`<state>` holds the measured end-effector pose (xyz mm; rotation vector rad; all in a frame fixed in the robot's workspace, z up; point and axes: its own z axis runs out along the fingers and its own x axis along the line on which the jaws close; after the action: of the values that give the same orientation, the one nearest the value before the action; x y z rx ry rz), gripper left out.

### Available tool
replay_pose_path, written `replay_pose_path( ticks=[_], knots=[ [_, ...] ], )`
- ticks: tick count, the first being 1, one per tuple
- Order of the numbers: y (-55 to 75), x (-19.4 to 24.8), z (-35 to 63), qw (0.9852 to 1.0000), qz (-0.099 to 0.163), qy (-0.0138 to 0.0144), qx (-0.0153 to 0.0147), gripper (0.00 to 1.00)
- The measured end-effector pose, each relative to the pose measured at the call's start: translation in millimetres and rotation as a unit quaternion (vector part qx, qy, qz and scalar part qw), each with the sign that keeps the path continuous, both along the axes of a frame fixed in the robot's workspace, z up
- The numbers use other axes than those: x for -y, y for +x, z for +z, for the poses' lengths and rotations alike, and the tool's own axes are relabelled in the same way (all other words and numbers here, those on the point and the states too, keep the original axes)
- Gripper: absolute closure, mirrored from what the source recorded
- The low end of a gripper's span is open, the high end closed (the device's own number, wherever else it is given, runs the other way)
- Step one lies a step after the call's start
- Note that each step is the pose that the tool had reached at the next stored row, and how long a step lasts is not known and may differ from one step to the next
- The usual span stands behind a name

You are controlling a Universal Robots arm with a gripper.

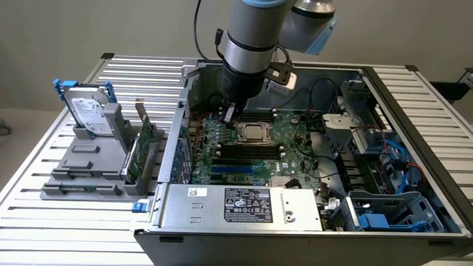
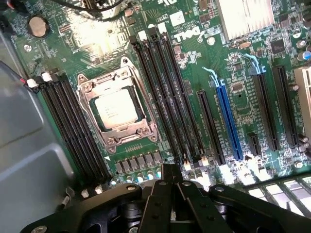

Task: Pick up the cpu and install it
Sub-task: 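Install the first cpu locking lever, then install the second cpu locking lever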

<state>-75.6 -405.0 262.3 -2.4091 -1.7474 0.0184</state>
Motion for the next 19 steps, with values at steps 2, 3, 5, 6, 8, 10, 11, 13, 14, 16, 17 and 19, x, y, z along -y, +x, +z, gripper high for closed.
replay_pose_path(
  ticks=[2,3,5,6,8,10,11,13,14,16,17,19],
  knots=[
    [0.0,0.1,0.1,1.0,0.002,-0.0003,0.0001,0.89],
    [-0.1,0.1,0.0,1.0,0.003,-0.0003,0.0001,0.89],
    [-0.1,0.0,0.0,1.0,0.004,-0.0003,0.0002,0.89],
    [-0.1,0.0,0.0,1.0,0.004,-0.0003,0.0002,0.89],
    [-0.1,0.0,0.0,1.0,0.006,-0.0002,0.0002,0.89],
    [-0.1,0.0,0.0,1.0,0.007,-0.0003,0.0002,0.89],
    [-0.1,0.0,0.0,1.0,0.008,-0.0002,0.0002,0.89],
    [-0.1,0.0,-0.1,1.0,0.009,-0.0002,0.0002,0.89],
    [-0.1,0.0,-0.1,1.0,0.01,-0.0002,0.0002,0.89],
    [-0.1,0.0,-0.1,0.9999,0.011,-0.0002,0.0002,0.89],
    [0.0,0.0,-0.1,0.9999,0.012,-0.0002,0.0002,0.89],
    [0.0,0.0,-0.1,0.9999,0.013,-0.0002,0.0002,0.89]
  ],
)
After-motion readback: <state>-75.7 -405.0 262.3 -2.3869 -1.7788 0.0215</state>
